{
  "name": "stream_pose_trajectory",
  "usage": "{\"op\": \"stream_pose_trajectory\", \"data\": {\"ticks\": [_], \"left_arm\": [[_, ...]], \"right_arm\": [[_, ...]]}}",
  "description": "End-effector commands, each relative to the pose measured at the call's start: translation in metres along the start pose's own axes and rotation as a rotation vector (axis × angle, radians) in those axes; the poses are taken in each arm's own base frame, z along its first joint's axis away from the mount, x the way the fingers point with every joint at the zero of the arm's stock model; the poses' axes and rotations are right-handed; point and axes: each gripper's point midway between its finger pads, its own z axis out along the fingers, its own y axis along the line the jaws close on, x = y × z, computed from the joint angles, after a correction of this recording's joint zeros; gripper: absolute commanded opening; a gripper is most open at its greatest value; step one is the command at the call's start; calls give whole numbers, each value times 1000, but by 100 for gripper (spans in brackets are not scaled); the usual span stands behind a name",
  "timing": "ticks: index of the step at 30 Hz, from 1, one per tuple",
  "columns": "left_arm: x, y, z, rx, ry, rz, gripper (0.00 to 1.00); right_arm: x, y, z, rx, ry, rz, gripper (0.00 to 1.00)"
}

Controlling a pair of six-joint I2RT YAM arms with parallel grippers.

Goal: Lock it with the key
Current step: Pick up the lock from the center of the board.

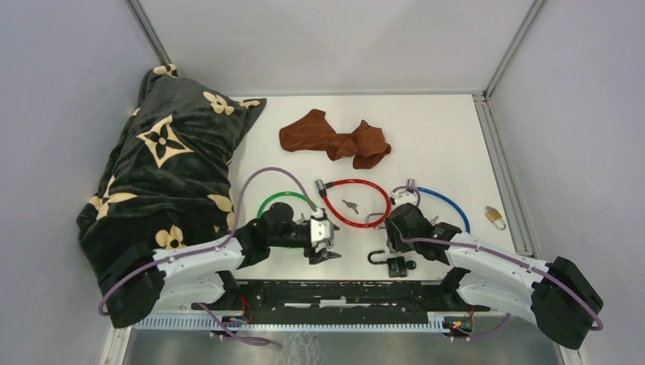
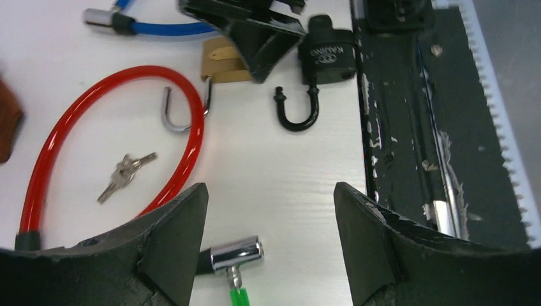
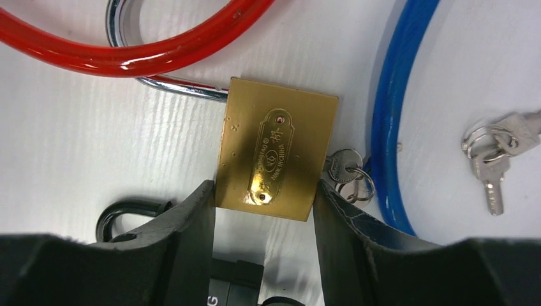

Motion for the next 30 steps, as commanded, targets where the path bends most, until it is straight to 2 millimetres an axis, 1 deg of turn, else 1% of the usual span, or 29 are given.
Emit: {"op": "stream_pose_trajectory", "data": {"ticks": [1, 3, 5, 7, 9, 13, 17, 19, 22, 24, 26, 30], "left_arm": [[-8, -4, 38, 104, 6, 432, 77], [-2, -10, 55, 131, 11, 538, 75], [2, -15, 70, 145, 21, 597, 72], [6, -18, 83, 157, 34, 616, 69], [8, -15, 93, 149, 47, 625, 66], [11, -4, 106, 121, 70, 675, 60], [22, 1, 113, 128, 119, 681, 56], [31, 0, 113, 147, 147, 685, 50], [40, 0, 113, 152, 173, 679, 39], [45, 1, 113, 155, 193, 673, 38], [51, 2, 111, 154, 216, 671, 41], [59, 1, 109, 163, 242, 670, 43]], "right_arm": [[27, 23, -6, -180, 81, -44, 0], [33, 31, -9, -242, 98, -59, 0], [31, 34, -12, -269, 89, -70, 0], [27, 39, -14, -300, 74, -89, 0], [24, 41, -15, -310, 62, -103, 0], [24, 44, -18, -336, 64, -135, 0], [19, 46, -23, -358, 41, -158, 0], [15, 49, -26, -370, 28, -164, 0], [14, 50, -26, -377, 22, -163, 0], [14, 50, -26, -376, 21, -162, 0], [14, 50, -26, -378, 19, -161, 0], [12, 51, -26, -382, 12, -156, 0]]}}
